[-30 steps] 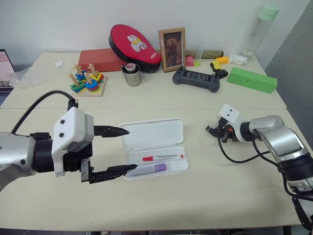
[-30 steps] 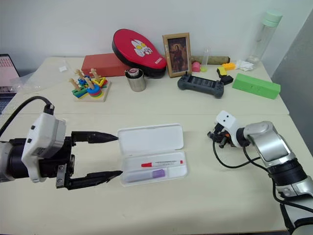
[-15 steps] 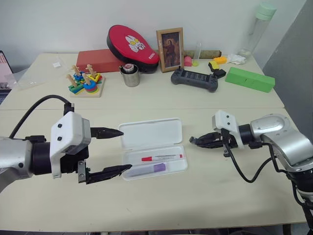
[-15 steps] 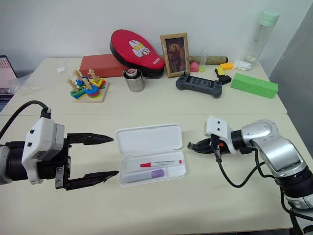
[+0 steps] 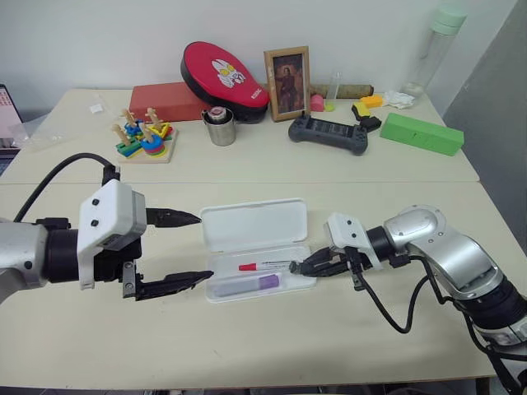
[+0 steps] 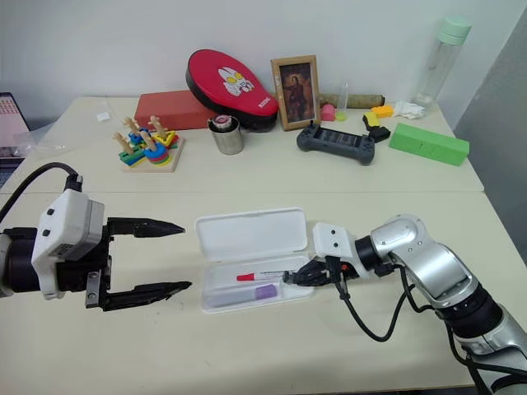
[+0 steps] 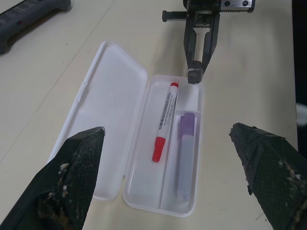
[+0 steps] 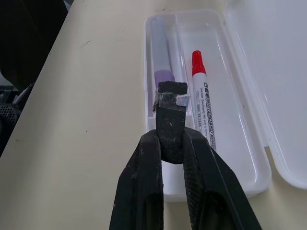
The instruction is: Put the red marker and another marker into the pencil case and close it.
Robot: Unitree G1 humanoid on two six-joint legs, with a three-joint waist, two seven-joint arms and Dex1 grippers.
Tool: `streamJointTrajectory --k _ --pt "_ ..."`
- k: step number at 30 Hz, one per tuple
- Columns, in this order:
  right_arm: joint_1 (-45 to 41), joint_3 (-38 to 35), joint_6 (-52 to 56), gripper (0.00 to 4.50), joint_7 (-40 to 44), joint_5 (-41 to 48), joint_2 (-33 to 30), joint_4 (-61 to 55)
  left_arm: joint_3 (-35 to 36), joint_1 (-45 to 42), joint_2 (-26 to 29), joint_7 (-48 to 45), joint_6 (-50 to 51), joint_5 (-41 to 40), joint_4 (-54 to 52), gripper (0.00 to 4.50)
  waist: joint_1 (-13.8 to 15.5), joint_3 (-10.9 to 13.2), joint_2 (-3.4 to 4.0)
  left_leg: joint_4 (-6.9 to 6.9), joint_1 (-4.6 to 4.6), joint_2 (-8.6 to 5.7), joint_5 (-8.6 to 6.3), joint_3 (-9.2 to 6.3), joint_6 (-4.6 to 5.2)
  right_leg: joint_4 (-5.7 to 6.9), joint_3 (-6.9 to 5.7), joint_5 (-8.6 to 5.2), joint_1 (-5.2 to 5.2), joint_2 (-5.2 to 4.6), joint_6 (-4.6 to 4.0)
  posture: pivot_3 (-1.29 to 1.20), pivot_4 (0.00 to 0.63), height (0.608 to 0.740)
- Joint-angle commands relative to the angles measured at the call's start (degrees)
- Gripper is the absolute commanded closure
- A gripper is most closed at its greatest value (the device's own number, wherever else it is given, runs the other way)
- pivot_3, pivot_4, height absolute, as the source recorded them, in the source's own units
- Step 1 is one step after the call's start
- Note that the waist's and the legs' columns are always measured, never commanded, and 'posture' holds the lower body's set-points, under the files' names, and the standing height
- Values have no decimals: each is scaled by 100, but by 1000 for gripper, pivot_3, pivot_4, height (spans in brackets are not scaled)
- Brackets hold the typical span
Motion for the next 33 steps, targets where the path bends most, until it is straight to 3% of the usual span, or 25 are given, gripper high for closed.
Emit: streamJointTrajectory --k 1,12,14,28,33 --pt "-117 122 -166 4247 -12 -148 114 103 -29 -114 136 -44 -56 41 3 0 -3 0 0 0 0 0 0 0 0 0 0 0 0 0 0 0 150 740" --pt "-170 328 -460 4247 -51 -575 346 665 -90 -170 113 47 -36 107 -5 0 -19 0 0 0 0 0 0 0 0 0 0 0 0 0 0 0 150 740" --pt "-149 327 -496 3553 -24 -610 352 673 -96 -143 112 51 -42 159 10 0 -19 0 0 0 0 0 0 0 0 0 0 0 0 0 0 0 150 740" --pt "-320 -179 -217 173 107 -86 433 516 -179 -351 13 230 -5 46 85 0 -19 0 0 0 0 0 0 0 0 2 0 0 0 0 0 0 150 740" --pt "-507 -573 23 56 34 234 355 526 -391 -712 -154 671 -122 181 212 0 -14 0 0 1 0 0 0 -2 0 2 -1 0 2 0 0 0 150 740"
